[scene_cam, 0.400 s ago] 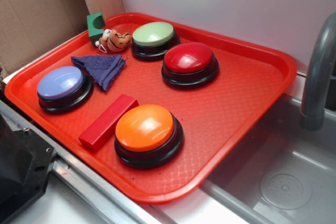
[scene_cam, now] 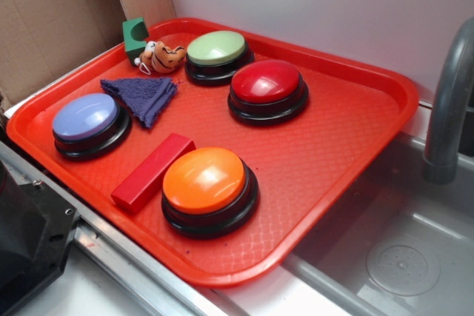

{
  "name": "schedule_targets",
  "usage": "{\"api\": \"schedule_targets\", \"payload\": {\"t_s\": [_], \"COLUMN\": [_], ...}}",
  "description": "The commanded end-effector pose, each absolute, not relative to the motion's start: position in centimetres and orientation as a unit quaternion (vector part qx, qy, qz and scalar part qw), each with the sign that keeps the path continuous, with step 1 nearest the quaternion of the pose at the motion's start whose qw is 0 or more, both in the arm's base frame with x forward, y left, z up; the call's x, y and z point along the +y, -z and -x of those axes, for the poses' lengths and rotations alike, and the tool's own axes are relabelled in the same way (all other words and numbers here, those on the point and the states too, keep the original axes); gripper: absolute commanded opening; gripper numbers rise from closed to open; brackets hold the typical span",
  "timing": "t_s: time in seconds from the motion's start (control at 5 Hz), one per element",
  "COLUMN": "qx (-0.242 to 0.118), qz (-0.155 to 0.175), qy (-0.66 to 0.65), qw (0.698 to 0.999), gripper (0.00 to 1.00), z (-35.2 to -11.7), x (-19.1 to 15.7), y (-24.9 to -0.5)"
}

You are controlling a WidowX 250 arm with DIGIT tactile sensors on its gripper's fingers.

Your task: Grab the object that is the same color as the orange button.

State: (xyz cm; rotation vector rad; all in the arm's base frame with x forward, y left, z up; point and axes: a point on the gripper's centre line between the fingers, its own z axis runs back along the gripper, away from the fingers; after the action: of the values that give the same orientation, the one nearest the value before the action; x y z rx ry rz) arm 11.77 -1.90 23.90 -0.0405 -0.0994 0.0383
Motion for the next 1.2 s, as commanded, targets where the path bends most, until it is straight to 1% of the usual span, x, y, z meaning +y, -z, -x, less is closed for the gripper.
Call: {"api": "schedule_targets", "payload": {"t_s": [0.0, 0.2, 0.4, 0.6, 0.8, 1.0], "qx": [-0.090, -0.108, -0.134, -0.160, -0.176, -0.185], "qz": [0.061, 0.073, 0.057, 0.035, 0.001, -0.041], "qy": [-0.262, -0.380, -0.489, -0.590, -0.680, -0.748], "qw": [0.959, 0.916, 0.860, 0.791, 0.711, 0.637], "gripper": [1.00, 1.00, 1.00, 1.00, 1.00, 1.00], "z": [-16.9, -20.0, -23.0, -25.4, -26.2, -26.4], "x": [-0.4, 1.6, 4.3, 7.2, 9.5, 11.8], "y": [-22.9, -21.4, -19.1, -16.2, -13.6, -11.3]}}
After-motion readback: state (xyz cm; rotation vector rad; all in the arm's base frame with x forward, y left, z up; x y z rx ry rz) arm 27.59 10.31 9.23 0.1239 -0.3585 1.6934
